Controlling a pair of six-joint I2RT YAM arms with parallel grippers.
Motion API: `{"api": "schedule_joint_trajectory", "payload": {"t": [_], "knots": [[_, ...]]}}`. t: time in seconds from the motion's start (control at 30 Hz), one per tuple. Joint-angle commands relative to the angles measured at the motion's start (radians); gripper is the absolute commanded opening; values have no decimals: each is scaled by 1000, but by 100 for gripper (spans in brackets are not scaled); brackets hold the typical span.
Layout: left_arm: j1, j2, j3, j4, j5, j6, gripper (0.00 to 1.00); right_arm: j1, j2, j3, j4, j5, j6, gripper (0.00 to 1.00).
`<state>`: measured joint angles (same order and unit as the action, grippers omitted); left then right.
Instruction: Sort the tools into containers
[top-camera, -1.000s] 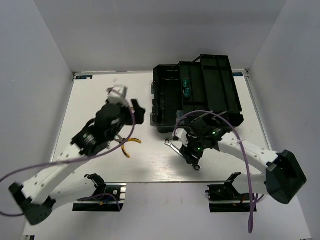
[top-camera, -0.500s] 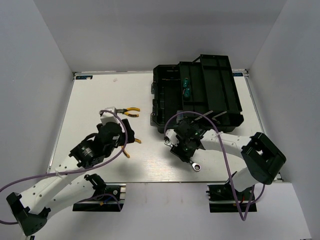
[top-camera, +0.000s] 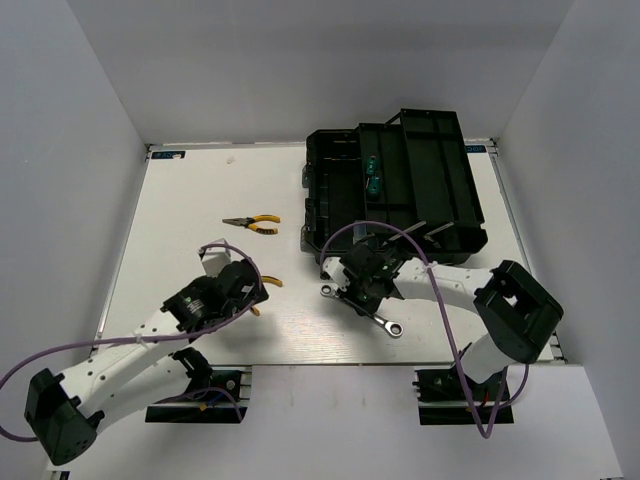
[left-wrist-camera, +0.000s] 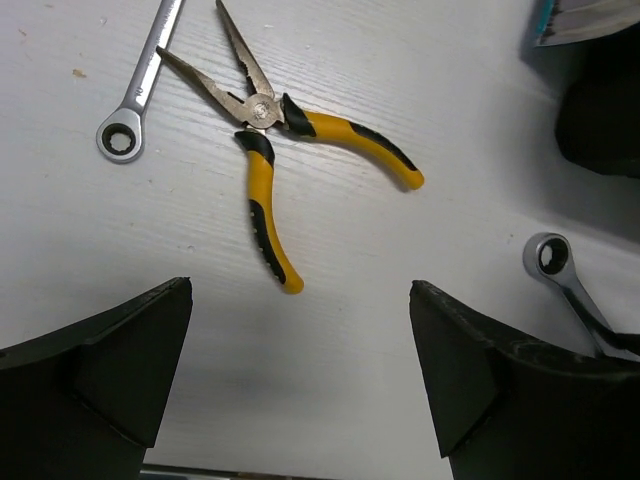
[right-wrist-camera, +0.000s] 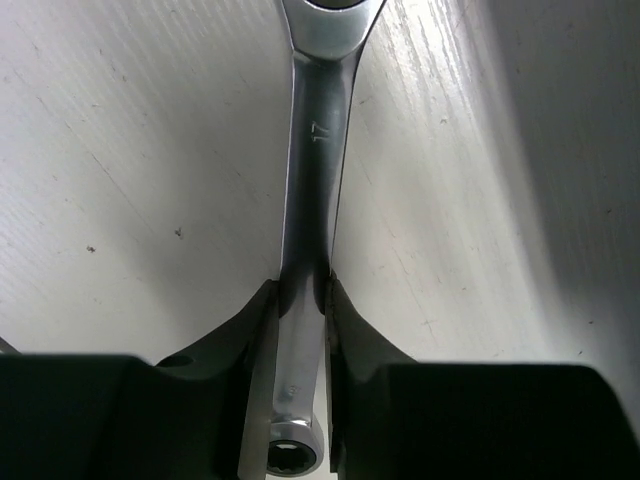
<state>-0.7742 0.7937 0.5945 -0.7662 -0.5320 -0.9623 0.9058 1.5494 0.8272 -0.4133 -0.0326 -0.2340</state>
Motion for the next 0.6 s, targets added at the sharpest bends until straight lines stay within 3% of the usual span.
{"api": "schedule_joint_trajectory", "payload": {"t": [0.0, 0.57], "knots": [[1, 64, -21, 42, -49, -73, 100, 13, 55, -19, -45, -30, -14, 0], [1, 84, -21, 42, -60, -73, 100, 10, -143, 191, -300, -173, -113, 0]]}}
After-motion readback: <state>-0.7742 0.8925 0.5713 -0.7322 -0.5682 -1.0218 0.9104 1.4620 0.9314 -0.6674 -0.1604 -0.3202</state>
